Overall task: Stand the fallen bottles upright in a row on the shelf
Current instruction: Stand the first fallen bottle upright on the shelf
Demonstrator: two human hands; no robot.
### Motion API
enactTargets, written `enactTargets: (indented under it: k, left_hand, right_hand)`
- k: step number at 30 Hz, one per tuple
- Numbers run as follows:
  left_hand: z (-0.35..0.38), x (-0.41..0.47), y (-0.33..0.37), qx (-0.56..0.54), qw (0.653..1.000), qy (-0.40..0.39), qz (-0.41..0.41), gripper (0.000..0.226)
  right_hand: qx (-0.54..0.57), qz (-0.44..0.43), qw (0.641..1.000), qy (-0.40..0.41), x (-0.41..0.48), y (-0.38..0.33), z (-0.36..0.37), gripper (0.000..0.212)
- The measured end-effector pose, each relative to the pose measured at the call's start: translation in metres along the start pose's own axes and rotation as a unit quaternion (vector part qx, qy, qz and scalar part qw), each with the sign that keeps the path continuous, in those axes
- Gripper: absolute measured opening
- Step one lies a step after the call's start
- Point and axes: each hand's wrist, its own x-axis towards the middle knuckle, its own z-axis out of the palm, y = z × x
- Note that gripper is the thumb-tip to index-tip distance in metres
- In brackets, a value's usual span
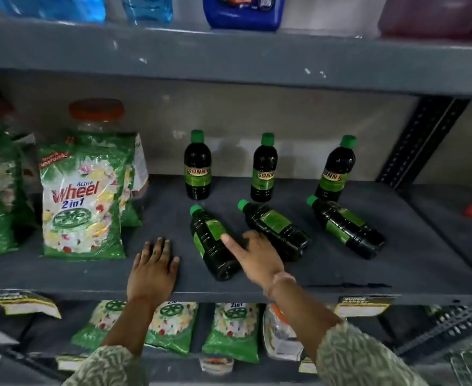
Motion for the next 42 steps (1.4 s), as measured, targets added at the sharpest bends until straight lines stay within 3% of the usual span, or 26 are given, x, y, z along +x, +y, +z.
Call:
enactTargets:
  k: [3, 7, 9, 12, 15, 17, 21, 29, 34, 38, 42]
  left_hand:
    - [0.001, 0.002, -0.002, 0.008, 1.0, 0.014, 0.003, 0.072]
    - [0.005, 0.002, -0.003, 0.018, 0.999, 0.027, 0.012, 0.089]
    - [0.005, 0.003, -0.004, 0.022, 0.999, 0.027, 0.011, 0.092]
    - [0.006, 0.002, -0.002, 0.018, 1.0, 0.024, 0.008, 0.092]
    - [0.006, 0.002, -0.003, 0.017, 1.0, 0.022, 0.006, 0.092]
    - [0.004, 0.002, -0.003, 0.017, 1.0, 0.018, 0.005, 0.09]
    - [0.003, 0.004, -0.003, 0.02, 1.0, 0.009, 0.003, 0.073]
    - [0.004, 0.003, -0.001, 0.023, 1.0, 0.009, 0.003, 0.069]
    - [0.003, 0.004, -0.002, 0.022, 1.0, 0.0, 0.003, 0.058]
    - [0.001, 0.003, 0.0, 0.02, 1.0, 0.004, 0.001, 0.057]
    - [0.001, 0.002, 0.001, 0.021, 1.0, 0.009, -0.001, 0.057]
  right_hand:
    - [0.014, 0.034, 0.996, -0.086, 0.024, -0.021, 0.001, 0.089]
    - [-0.021, 0.064, 0.985, -0.158, 0.044, -0.033, 0.009, 0.071]
    - [-0.014, 0.073, 0.987, -0.14, 0.047, -0.029, 0.016, 0.06]
    - [0.059, 0.068, 0.995, -0.038, 0.048, -0.02, 0.027, 0.052]
    - [0.111, 0.016, 0.988, 0.104, 0.057, -0.016, 0.032, 0.06]
    - [0.128, -0.014, 0.982, 0.135, 0.064, -0.014, 0.032, 0.07]
    - [0.145, -0.046, 0.976, 0.153, 0.066, -0.007, 0.04, 0.082]
    - [0.215, -0.041, 0.956, 0.194, 0.059, -0.004, 0.058, 0.081]
    - [0.131, -0.031, 0.956, 0.261, 0.058, -0.011, 0.065, 0.088]
    - [0.184, -0.044, 0.965, 0.184, 0.055, -0.006, 0.065, 0.086]
    - [0.179, -0.079, 0.967, 0.162, 0.05, -0.006, 0.067, 0.108]
